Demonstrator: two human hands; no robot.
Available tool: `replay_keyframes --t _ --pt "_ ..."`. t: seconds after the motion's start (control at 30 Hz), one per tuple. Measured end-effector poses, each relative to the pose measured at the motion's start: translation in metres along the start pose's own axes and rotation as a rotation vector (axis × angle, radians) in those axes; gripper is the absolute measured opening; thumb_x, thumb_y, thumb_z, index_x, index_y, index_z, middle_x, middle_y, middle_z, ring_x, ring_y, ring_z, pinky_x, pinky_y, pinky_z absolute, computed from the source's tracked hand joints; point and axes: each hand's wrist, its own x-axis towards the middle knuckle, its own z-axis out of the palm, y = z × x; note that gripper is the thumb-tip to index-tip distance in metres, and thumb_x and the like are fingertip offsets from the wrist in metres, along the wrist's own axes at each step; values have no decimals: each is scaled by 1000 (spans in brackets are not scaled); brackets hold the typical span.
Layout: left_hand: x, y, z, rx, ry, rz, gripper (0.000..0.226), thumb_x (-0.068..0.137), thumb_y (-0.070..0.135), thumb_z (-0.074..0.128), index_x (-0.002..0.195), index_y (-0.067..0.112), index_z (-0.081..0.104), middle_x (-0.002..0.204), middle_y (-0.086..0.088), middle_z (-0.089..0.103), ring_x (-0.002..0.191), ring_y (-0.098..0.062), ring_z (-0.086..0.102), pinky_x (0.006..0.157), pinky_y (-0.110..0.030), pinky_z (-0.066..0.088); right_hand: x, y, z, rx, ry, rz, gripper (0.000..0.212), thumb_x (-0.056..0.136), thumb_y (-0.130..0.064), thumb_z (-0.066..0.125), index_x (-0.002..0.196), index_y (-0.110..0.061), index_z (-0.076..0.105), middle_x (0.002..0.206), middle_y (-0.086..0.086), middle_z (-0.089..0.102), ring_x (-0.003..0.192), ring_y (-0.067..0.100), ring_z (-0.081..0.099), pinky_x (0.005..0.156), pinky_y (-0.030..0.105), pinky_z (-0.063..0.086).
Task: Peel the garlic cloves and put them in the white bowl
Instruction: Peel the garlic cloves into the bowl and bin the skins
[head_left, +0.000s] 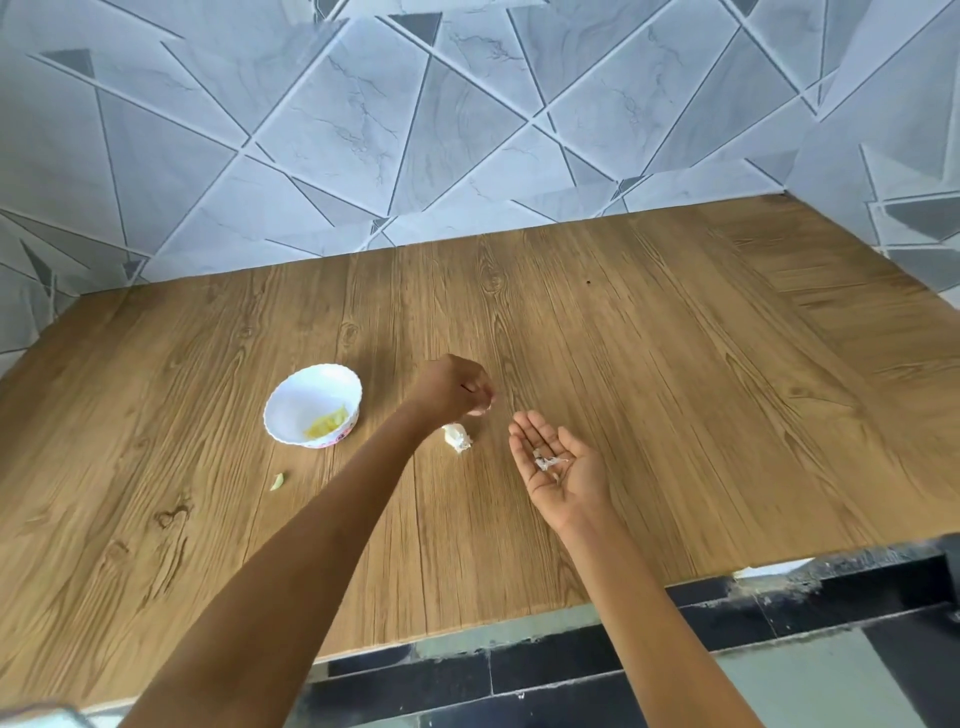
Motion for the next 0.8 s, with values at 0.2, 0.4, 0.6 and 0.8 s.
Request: replay_keyframes --t 0.2,0.4,0.6,0.8 --pt "-46 26 -19 -269 -114 121 18 81 -6 65 81 11 72 77 1 70 72 -3 66 73 -19 52 0 15 16 6 18 24 31 100 -14 41 96 7 63 85 17 70 89 26 66 77 38 57" --pt "-76 23 -1 81 -46 234 24 84 2 59 97 14 75 93 1 74 84 -7 67 81 -29 54 -9 34 22 7 25 66 23 97 -8 44 93 6 61 87 16 68 77 25 69 65 32 60" --pt "-94 22 -3 2 134 181 19 71 -7 63 78 8 72 74 0 70 69 -10 65 68 -32 54 -16 52 28 -4 29 105 27 98 -10 43 86 3 63 77 13 69 72 20 68 63 29 59" --pt "-110 13 -9 -91 213 99 22 74 -8 60 80 9 72 74 4 68 66 -2 60 62 -7 42 -19 68 31 -14 10 135 22 96 -8 45 88 4 62 80 15 67 81 23 64 60 32 58"
